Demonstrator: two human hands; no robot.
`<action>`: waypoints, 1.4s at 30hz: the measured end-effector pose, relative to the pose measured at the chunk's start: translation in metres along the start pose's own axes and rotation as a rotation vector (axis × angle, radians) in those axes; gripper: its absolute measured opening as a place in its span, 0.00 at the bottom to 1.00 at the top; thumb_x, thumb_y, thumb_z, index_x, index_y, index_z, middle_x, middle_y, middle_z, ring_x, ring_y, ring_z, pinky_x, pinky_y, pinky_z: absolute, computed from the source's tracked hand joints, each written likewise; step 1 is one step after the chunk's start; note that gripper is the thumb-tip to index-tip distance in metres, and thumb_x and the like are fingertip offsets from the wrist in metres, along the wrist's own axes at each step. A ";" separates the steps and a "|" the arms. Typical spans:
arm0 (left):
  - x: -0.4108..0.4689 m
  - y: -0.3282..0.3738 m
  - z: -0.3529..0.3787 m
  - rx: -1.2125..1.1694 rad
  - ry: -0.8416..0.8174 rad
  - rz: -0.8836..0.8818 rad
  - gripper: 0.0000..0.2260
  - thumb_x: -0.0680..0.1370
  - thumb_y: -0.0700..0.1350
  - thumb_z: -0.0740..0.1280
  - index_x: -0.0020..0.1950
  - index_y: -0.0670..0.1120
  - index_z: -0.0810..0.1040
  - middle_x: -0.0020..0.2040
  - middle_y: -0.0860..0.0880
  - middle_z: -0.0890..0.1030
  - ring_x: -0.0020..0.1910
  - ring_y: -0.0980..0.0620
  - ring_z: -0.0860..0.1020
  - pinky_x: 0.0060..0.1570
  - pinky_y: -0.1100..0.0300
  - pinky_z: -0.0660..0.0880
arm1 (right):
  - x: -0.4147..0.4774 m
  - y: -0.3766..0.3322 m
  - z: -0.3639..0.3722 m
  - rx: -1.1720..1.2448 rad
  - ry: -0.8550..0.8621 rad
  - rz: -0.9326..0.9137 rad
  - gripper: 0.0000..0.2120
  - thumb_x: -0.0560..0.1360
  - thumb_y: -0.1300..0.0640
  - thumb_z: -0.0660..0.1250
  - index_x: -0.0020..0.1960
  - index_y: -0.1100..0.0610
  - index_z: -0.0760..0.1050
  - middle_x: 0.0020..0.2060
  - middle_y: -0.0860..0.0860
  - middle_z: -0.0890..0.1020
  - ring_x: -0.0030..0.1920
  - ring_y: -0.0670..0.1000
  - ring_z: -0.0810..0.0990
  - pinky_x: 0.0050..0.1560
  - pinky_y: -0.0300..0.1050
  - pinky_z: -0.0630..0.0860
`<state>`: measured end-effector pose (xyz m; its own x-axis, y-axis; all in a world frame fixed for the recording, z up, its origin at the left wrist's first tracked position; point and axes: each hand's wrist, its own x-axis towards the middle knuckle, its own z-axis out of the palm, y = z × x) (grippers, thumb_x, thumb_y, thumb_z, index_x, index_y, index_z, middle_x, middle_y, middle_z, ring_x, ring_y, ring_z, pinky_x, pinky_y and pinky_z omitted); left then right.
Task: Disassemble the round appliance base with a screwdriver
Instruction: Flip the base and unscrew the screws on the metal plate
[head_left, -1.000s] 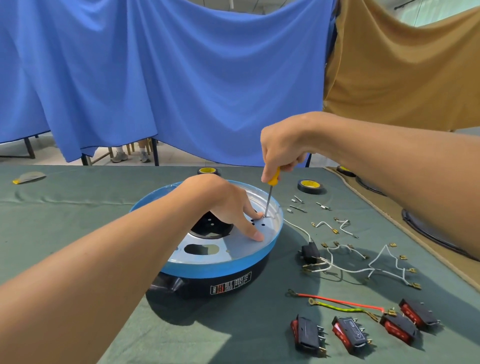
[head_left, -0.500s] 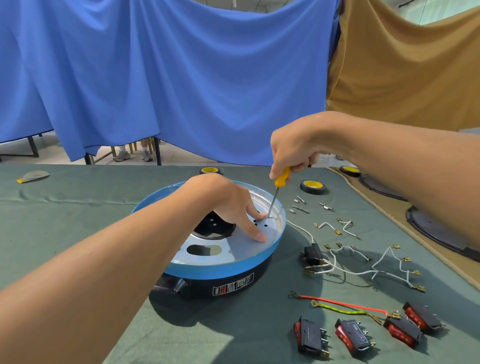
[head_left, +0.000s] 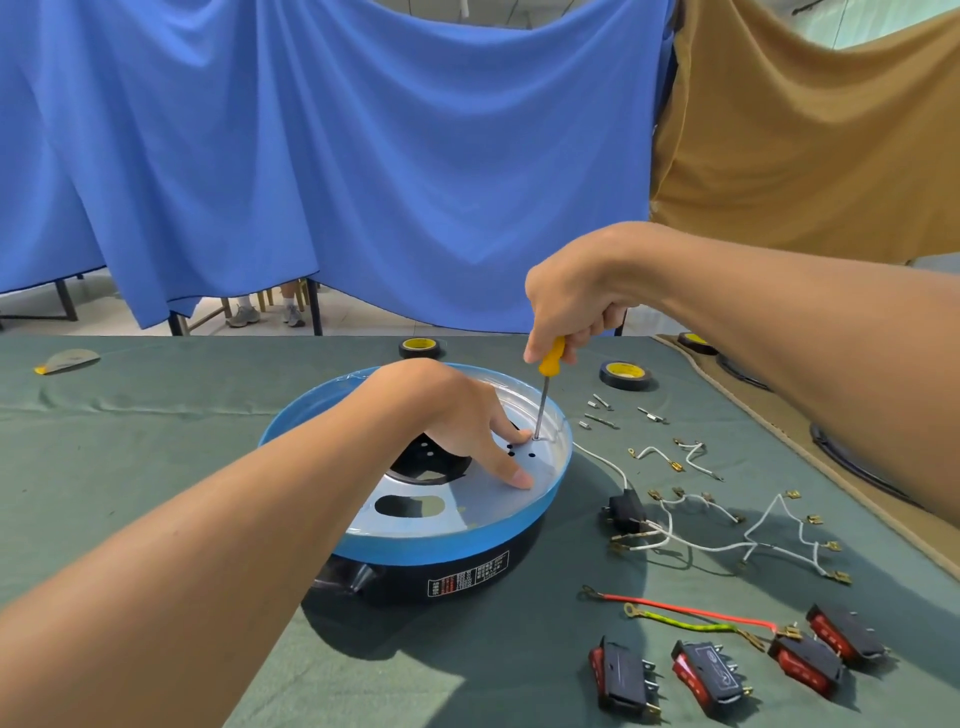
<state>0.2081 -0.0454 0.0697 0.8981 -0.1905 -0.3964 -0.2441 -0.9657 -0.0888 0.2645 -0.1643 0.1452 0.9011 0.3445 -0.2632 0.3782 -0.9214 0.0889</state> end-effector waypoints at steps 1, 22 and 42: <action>0.000 0.000 0.000 0.000 -0.002 -0.001 0.31 0.72 0.73 0.59 0.74 0.68 0.59 0.71 0.53 0.66 0.55 0.50 0.65 0.52 0.55 0.62 | 0.001 0.000 0.001 -0.029 0.015 -0.031 0.18 0.76 0.50 0.68 0.32 0.60 0.78 0.20 0.48 0.69 0.22 0.49 0.62 0.24 0.38 0.61; 0.001 -0.001 0.002 -0.032 0.005 0.010 0.31 0.72 0.73 0.59 0.74 0.68 0.59 0.73 0.54 0.65 0.65 0.47 0.67 0.54 0.55 0.63 | -0.002 0.005 0.003 -0.243 0.117 -0.133 0.34 0.74 0.31 0.57 0.30 0.58 0.78 0.26 0.51 0.74 0.28 0.53 0.70 0.31 0.43 0.69; 0.001 -0.001 0.002 -0.043 0.008 0.010 0.31 0.72 0.73 0.59 0.74 0.68 0.59 0.73 0.53 0.64 0.67 0.47 0.67 0.56 0.55 0.63 | 0.002 0.010 0.008 0.077 0.179 -0.074 0.23 0.74 0.40 0.66 0.40 0.62 0.74 0.28 0.52 0.71 0.27 0.53 0.68 0.26 0.39 0.67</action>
<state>0.2081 -0.0439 0.0676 0.8986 -0.2018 -0.3895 -0.2376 -0.9703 -0.0455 0.2687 -0.1743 0.1373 0.8974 0.4318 -0.0902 0.4336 -0.9011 -0.0003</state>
